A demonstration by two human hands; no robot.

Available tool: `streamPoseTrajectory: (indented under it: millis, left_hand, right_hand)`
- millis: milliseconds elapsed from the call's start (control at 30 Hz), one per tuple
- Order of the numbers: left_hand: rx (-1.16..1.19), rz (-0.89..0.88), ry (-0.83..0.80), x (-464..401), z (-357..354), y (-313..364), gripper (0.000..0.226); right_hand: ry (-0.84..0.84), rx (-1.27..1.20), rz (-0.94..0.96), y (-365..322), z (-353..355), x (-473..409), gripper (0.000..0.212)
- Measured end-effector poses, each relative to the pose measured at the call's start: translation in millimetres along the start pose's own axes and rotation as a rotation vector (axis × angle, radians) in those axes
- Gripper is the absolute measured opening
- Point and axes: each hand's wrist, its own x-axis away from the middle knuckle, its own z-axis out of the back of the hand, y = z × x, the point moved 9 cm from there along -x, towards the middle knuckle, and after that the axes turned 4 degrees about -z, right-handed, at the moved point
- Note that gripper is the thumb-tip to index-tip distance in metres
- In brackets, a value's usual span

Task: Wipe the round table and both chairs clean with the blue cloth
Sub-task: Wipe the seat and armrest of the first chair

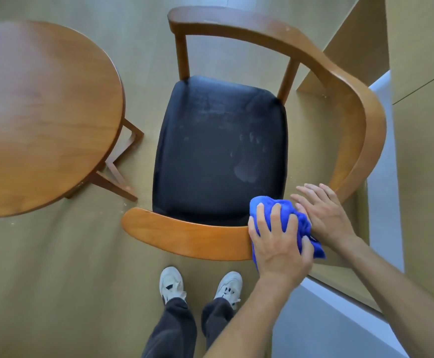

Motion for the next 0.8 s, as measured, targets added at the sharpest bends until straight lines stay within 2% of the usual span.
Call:
streamPoseTrajectory:
  millis: [100,133,167,200,300,367,433,500,600,667,700,800]
  left_hand:
    - [0.137,-0.109,-0.001,10,25,-31,0.049]
    - [0.116,-0.111,0.019,9,37,-55,0.050]
    - [0.051,-0.103,0.041,6,49,-81,0.050]
    - [-0.035,-0.084,0.051,1,60,-109,0.050]
    - [-0.284,-0.059,-0.037,-12,74,-169,0.050]
    - [-0.355,-0.075,-0.088,-14,68,-180,0.050]
    - [-0.358,-0.070,-0.075,-15,62,-183,0.049]
    - [-0.351,-0.061,-0.029,-15,63,-183,0.047]
    - [-0.369,-0.080,0.018,-15,66,-186,0.045]
    - [-0.371,-0.090,0.027,-14,65,-186,0.046]
    - [-0.368,-0.088,0.028,-14,65,-187,0.047]
    - [-0.354,-0.070,0.036,-13,65,-188,0.049]
  right_hand:
    - [0.057,-0.496,-0.344,17,21,-3,0.028]
    - [0.115,-0.666,-0.472,18,28,2,0.030]
    - [0.141,-0.723,-0.533,8,34,8,0.033]
    - [0.122,-0.704,-0.529,-13,36,13,0.039]
    - [-0.006,-0.362,-0.459,-80,22,32,0.055]
    - [0.035,-0.198,-0.557,-99,17,37,0.050]
    - [0.109,-0.157,-0.646,-115,18,37,0.044]
    - [0.167,-0.138,-0.555,-143,18,29,0.042]
    - [0.179,-0.201,-0.241,-171,13,30,0.039]
    - [0.188,-0.206,-0.102,-141,15,39,0.036]
    - [0.198,-0.185,-0.108,-111,17,44,0.036]
    - [0.191,-0.150,-0.328,-19,23,46,0.039]
